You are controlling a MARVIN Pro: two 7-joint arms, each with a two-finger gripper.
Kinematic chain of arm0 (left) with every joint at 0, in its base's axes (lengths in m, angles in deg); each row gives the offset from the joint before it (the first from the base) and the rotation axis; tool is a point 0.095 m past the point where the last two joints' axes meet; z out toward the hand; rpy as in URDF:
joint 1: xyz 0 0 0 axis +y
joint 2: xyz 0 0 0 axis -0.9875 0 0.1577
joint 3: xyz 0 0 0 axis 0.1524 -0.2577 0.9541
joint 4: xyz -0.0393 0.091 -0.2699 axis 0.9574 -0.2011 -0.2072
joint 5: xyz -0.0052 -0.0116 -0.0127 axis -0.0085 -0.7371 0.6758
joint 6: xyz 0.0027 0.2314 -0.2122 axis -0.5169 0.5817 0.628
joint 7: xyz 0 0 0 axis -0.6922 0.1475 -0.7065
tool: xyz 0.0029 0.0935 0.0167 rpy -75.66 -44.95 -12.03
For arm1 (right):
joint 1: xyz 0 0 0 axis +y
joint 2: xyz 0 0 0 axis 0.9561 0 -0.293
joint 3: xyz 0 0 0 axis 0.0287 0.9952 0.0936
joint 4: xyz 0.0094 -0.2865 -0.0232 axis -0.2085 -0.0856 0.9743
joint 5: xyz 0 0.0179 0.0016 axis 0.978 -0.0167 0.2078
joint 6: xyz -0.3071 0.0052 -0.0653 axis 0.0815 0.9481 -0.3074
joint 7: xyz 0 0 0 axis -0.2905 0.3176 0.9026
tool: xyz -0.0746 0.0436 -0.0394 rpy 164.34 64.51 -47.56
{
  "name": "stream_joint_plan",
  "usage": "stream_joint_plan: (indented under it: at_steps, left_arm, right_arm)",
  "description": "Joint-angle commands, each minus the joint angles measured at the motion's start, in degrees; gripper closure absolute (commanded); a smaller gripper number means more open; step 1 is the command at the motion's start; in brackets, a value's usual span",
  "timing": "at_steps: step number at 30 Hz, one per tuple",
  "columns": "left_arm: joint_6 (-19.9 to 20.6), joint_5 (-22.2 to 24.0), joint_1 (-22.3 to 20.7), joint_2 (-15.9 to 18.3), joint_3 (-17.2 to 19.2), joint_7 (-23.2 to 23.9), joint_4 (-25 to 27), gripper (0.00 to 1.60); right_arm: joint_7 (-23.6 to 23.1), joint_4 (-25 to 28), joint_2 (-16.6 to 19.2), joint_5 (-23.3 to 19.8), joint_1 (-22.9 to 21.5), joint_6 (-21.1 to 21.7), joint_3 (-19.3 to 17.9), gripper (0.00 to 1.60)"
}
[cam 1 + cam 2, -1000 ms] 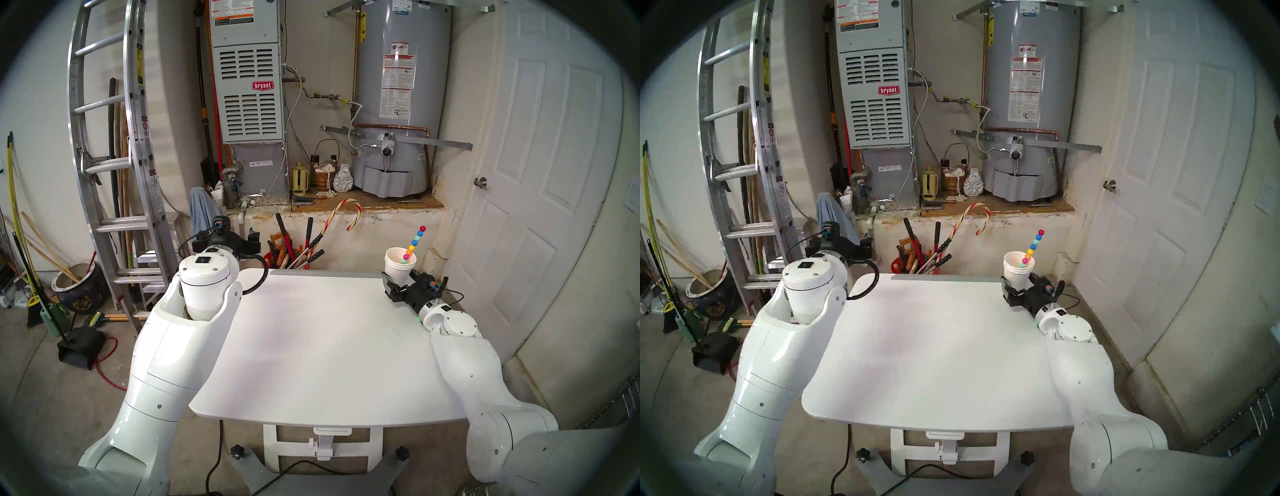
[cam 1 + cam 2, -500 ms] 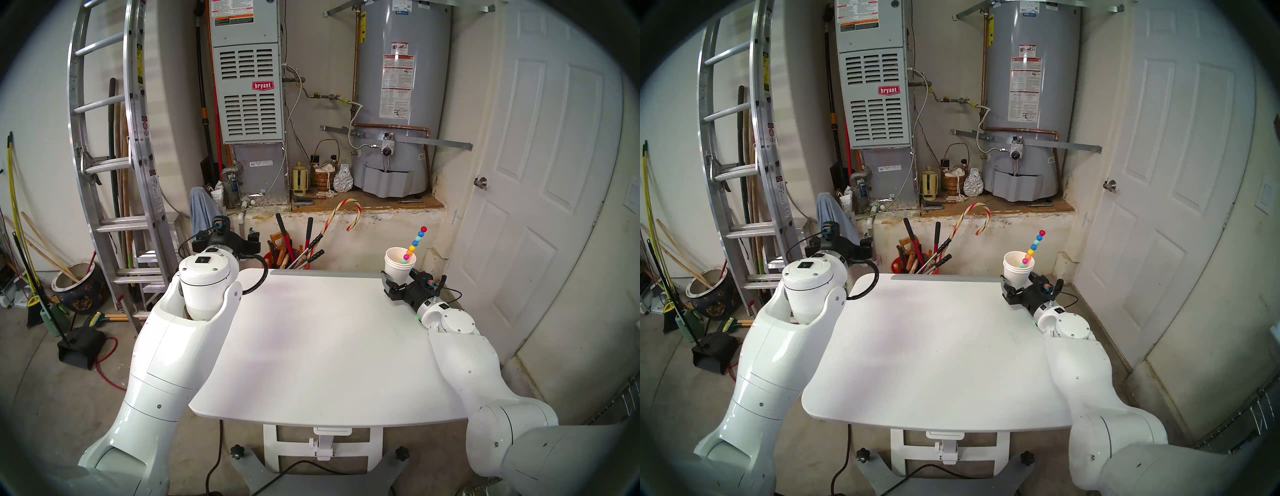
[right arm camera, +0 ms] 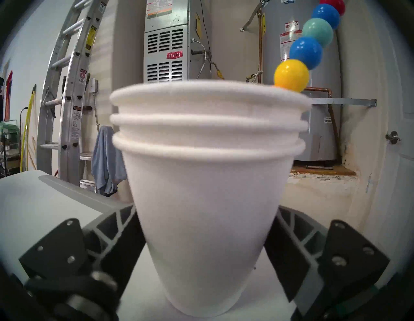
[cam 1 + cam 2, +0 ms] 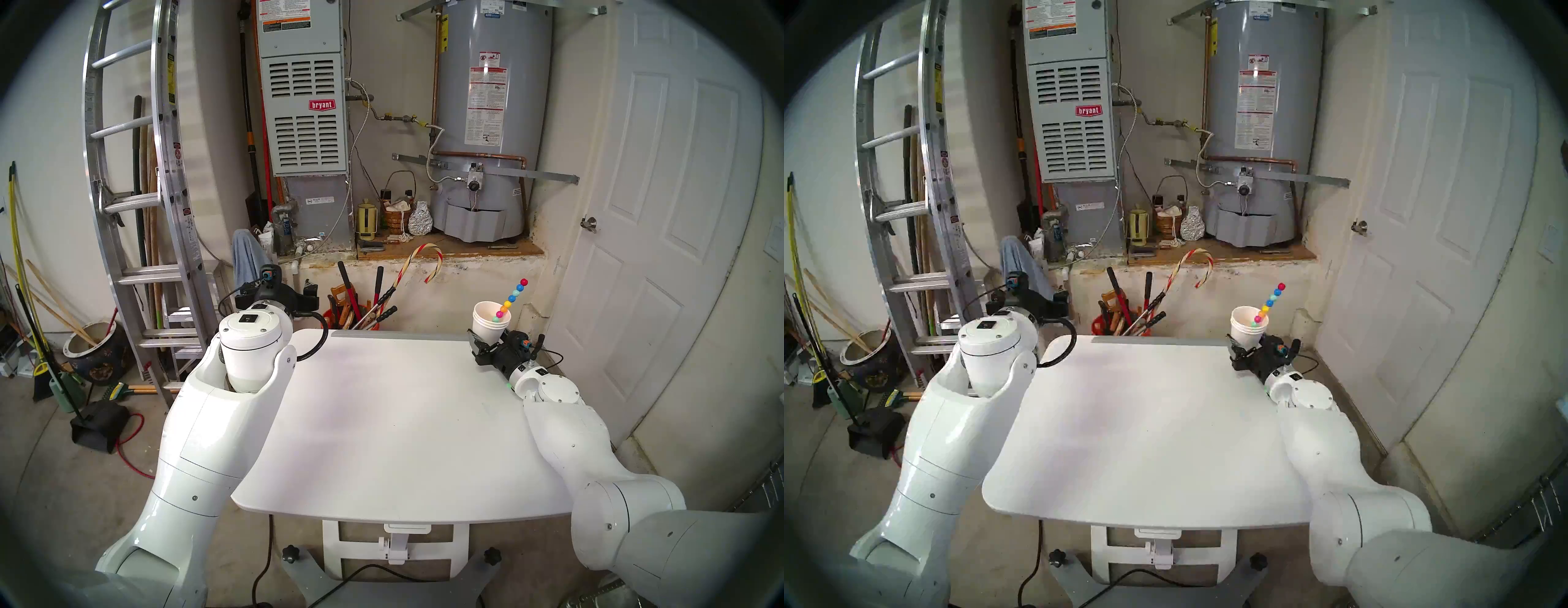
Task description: Switch the marker to another color
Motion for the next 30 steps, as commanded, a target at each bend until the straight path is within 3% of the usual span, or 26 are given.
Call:
stream_joint_plan:
  at_steps: [1, 6, 9, 10, 11, 17, 30]
  left_arm:
    - [-0.59, -0.08, -1.0, -0.03, 0.1, 0.13, 1.03, 0.0]
    - [-0.6, -0.06, -1.0, -0.01, 0.08, 0.11, 1.03, 0.0]
    - [-0.59, -0.04, -1.0, 0.0, 0.07, 0.09, 1.03, 0.0]
    - [-0.58, -0.03, -1.01, 0.0, 0.07, 0.08, 1.02, 0.0]
    - [-0.57, -0.02, -1.01, 0.01, 0.06, 0.08, 1.02, 0.0]
    - [-0.51, 0.01, -1.02, 0.01, 0.05, 0.03, 1.0, 0.0]
    - [-0.41, 0.11, -1.02, 0.05, 0.01, -0.08, 0.94, 0.0]
  right_arm:
    - [-0.43, -0.41, 0.2, -0.1, -1.86, -2.06, 0.0, 0.89]
    - [-0.07, -0.47, 0.28, 0.75, -1.75, -3.28, 0.53, 1.16]
    - [0.17, 1.57, 0.28, 1.25, -0.9, -3.83, 0.79, 1.53]
    - [-0.92, 2.74, 0.38, 0.94, -0.44, -4.11, 0.7, 1.51]
    - [-1.08, 3.77, 0.38, 0.83, -0.07, -3.97, 0.55, 1.6]
    - [-3.77, 7.53, 0.55, -0.15, 0.47, -4.93, 0.18, 1.6]
    - [-14.59, 16.4, -2.58, -4.9, 1.1, -2.91, 0.81, 1.6]
